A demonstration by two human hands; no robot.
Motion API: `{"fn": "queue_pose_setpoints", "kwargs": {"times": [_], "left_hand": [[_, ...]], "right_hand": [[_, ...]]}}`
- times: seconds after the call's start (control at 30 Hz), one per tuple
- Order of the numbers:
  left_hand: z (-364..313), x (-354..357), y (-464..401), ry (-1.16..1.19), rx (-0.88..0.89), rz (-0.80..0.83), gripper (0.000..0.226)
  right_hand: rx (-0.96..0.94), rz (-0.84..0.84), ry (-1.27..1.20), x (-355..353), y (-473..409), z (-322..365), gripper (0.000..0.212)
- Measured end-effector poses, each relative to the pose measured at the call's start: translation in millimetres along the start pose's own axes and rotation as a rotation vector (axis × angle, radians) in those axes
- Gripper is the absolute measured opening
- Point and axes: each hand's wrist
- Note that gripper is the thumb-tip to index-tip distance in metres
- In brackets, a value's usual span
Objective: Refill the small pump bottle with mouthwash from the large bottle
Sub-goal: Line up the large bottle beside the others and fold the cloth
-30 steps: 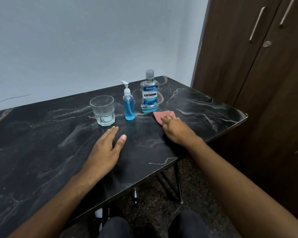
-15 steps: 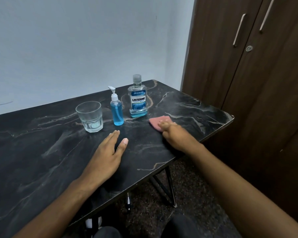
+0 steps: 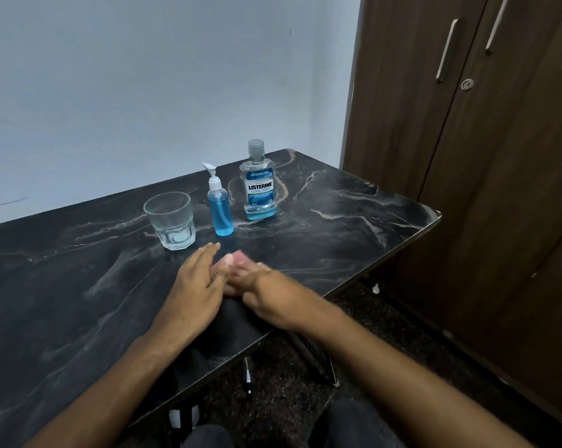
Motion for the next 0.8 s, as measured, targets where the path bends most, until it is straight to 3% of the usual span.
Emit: {"fn": "queue_pose_setpoints", "kwargs": {"times": [0.13, 0.23, 0.3, 0.43, 0.5, 0.57, 0.67, 0.73, 0.8], "left_hand": [[2.9, 2.8, 3.4, -0.023, -0.014, 0.036, 0.067], [3.3, 7.7, 5.1, -0.019, -0.037, 0.046, 0.064], [2.2, 11.1, 4.7, -0.018, -0.047, 0.040, 0.066], [1.5, 12.3, 2.0, -0.028, -0.039, 0.017, 0.064], [3.8, 6.7, 3.9, -0.032, -0.049, 0.034, 0.066], [8.7, -4.7, 9.8, -0.051, -0.064, 0.043, 0.067], [25.4, -30.2, 23.5, -0.055, -0.130, -0.019, 0.066], [36.3, -45.4, 31.1, -0.047, -0.182, -0.060, 0.065], [46.3, -56.5, 36.6, -0.029, -0.237, -0.081, 0.067]], "right_hand": [[0.367, -0.125, 0.068, -49.7, -5.9, -69.3, 0.059], [0.515, -0.174, 0.137, -54.2, -15.3, -80.3, 0.056], [0.495, -0.183, 0.125, -35.1, -17.6, -51.9, 0.057], [0.061, -0.092, 0.092, 12.2, 2.1, 20.9, 0.051], [-0.047, -0.014, 0.030, 8.9, 8.2, 26.7, 0.053], [0.004, 0.012, 0.016, -6.8, 2.7, 3.2, 0.053], [0.226, -0.079, 0.097, -31.2, -16.3, -36.0, 0.053], [0.310, -0.089, 0.190, -31.6, -27.3, -35.4, 0.053], [0.272, -0.080, 0.207, -13.2, -35.1, -7.8, 0.052]]}}
Point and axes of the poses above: each hand's wrist, its own y-axis away from the middle knuckle, its own x-axis out of the palm, z = x × y, and after that the axes turned 8 degrees about x, right-handed
